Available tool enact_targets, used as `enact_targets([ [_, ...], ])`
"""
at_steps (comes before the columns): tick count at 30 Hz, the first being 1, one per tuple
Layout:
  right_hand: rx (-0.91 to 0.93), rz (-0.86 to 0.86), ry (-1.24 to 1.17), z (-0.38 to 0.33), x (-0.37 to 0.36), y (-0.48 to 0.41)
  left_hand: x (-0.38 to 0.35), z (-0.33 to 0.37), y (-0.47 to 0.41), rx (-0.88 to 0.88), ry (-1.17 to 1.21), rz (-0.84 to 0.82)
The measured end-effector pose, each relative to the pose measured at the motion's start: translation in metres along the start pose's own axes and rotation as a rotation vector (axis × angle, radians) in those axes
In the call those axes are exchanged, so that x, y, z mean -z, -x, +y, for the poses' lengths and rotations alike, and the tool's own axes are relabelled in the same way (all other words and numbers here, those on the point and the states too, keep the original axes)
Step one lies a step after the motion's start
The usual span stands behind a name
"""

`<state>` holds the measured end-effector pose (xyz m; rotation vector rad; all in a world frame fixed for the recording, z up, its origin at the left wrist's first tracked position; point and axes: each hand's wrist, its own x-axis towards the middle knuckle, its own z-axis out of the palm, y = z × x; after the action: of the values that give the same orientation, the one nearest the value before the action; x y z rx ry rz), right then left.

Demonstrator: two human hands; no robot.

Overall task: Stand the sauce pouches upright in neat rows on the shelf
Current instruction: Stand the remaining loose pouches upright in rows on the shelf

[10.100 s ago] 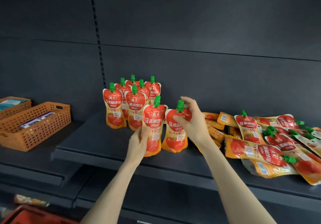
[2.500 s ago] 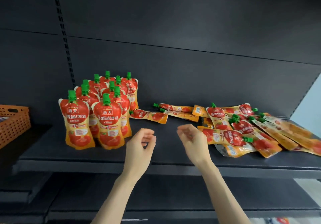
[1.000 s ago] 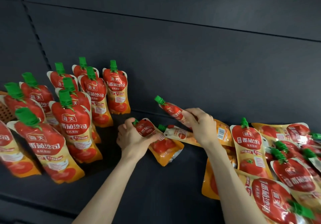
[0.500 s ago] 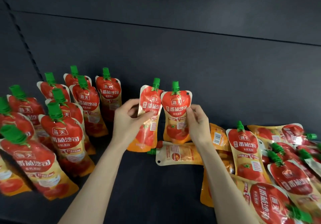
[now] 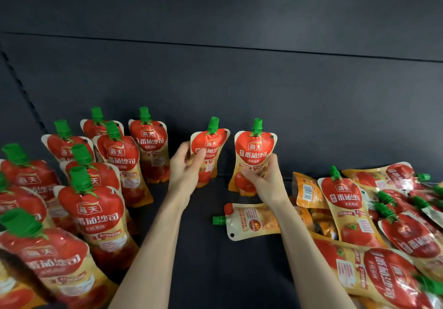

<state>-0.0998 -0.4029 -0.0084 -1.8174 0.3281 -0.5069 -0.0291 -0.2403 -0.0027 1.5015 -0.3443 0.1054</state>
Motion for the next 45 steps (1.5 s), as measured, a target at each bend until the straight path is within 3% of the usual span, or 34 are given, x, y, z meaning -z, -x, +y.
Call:
enact_targets([
  [13, 0.005, 0.060, 0.121, 0.004, -0.011, 0.002, -0.002, -0.018, 0.004, 0.224, 0.082, 0.018],
  [19, -0.003, 0.129, 0.287, 0.010, -0.011, 0.003, -0.010, -0.040, 0.019, 0.146, -0.272, 0.120],
  [29, -0.053, 0.128, 0.385, 0.004, -0.012, 0.005, -0.009, -0.041, 0.012, 0.115, -0.337, -0.017],
  [39, -0.066, 0.097, 0.352, -0.013, 0.014, 0.026, -0.017, -0.017, 0.048, 0.211, -0.425, 0.133],
  [45, 0.099, 0.123, 0.484, -0.020, 0.058, 0.060, -0.034, -0.008, 0.097, 0.208, -0.741, -0.162],
])
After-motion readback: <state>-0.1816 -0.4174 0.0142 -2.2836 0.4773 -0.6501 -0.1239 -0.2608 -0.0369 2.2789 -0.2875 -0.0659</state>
